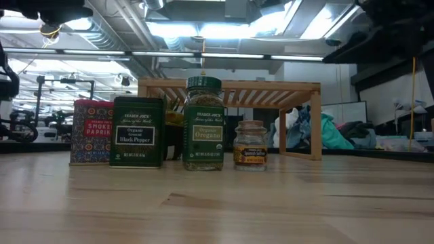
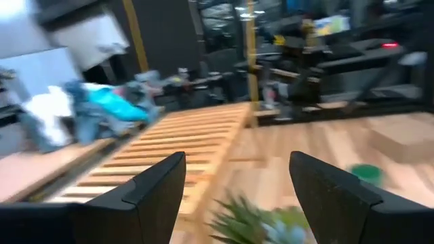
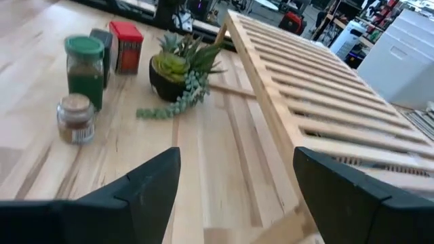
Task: Shelf spices
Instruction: Put the brown seasoning bottle on the shelf
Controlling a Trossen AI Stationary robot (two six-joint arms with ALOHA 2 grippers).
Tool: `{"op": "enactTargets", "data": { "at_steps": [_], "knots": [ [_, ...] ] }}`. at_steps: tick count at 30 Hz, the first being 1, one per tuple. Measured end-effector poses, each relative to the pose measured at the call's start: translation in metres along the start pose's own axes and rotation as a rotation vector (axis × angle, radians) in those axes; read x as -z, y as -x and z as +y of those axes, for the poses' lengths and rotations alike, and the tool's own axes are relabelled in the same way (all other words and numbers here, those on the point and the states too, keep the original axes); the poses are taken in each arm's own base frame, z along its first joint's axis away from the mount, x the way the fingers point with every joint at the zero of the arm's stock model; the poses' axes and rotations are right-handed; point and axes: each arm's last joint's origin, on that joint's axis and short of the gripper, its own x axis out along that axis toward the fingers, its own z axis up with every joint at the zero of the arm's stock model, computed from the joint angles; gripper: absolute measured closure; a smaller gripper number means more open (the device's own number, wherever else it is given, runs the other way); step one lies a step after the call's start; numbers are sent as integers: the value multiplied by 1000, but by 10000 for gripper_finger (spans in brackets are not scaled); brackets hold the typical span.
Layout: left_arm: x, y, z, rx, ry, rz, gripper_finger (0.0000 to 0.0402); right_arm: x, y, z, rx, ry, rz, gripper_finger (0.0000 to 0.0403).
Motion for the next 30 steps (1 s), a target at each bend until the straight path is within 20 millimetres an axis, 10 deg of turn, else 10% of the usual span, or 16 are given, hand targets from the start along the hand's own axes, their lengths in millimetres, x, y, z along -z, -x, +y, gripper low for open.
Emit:
{"op": "enactTargets", "data": {
  "at_steps": [30],
  "knots": [
    [104, -11, -70, 194, 344, 319, 144, 9, 15, -1, 21, -18, -69, 111]
  ]
}}
